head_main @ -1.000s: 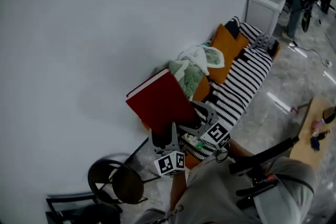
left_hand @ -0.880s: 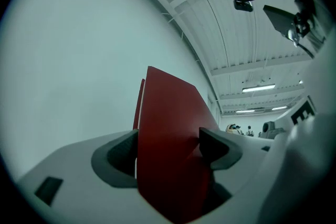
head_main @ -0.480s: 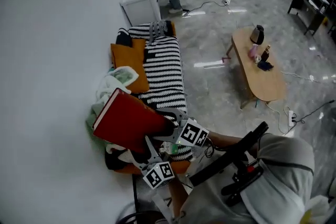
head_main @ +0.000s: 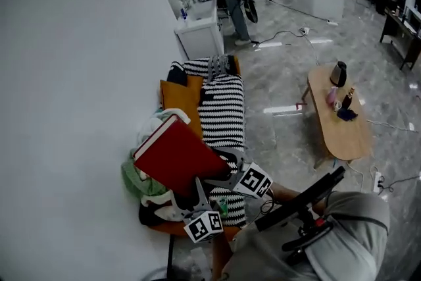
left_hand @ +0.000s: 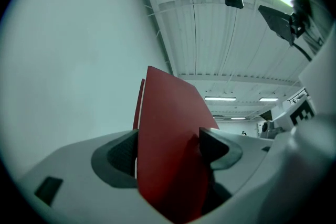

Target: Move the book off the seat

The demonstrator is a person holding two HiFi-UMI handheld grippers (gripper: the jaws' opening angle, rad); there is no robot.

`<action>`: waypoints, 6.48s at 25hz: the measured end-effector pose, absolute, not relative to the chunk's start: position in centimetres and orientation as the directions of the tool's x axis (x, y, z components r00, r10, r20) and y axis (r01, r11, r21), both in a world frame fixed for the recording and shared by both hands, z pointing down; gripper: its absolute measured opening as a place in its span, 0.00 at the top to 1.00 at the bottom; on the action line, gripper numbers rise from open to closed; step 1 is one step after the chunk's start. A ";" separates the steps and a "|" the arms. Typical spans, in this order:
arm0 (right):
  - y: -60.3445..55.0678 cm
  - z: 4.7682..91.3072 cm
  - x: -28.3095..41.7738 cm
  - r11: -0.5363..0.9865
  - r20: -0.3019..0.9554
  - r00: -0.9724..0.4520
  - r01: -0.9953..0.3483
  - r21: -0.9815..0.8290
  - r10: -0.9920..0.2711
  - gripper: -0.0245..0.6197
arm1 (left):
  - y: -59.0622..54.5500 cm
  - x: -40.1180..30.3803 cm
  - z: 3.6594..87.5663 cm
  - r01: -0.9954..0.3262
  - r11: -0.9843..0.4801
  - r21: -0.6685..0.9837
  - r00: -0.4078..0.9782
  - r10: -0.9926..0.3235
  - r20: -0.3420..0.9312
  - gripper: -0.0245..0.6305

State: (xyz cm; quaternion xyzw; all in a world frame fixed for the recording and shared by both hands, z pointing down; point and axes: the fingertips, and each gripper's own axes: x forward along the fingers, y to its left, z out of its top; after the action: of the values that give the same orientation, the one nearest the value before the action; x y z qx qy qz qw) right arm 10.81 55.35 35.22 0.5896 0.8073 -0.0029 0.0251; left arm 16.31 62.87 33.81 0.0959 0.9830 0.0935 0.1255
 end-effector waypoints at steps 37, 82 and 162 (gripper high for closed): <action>-5.7 42.7 -8.8 0.941 -0.031 -0.944 0.329 -0.083 0.327 0.34 | 2.9 -11.6 40.1 -0.655 0.737 0.169 -0.755 -0.648 -0.100 0.39; -41.4 38.1 -15.3 0.933 -0.035 -0.935 -0.348 -0.096 -0.352 0.34 | -36.2 -23.2 35.4 -0.977 0.165 0.136 -0.180 -0.978 -0.109 0.39; -37.2 110.0 -7.5 0.555 0.790 -0.601 -0.701 -0.449 -0.120 0.34 | -35.2 -17.1 109.2 -0.836 0.375 0.402 0.094 -0.623 0.777 0.42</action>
State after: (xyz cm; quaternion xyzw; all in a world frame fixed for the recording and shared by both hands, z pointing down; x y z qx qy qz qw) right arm -7.47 -37.25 109.97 -0.2558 0.8020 -0.3966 -0.3662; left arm -17.06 -35.16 109.15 -0.5489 0.6643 -0.1072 -0.4959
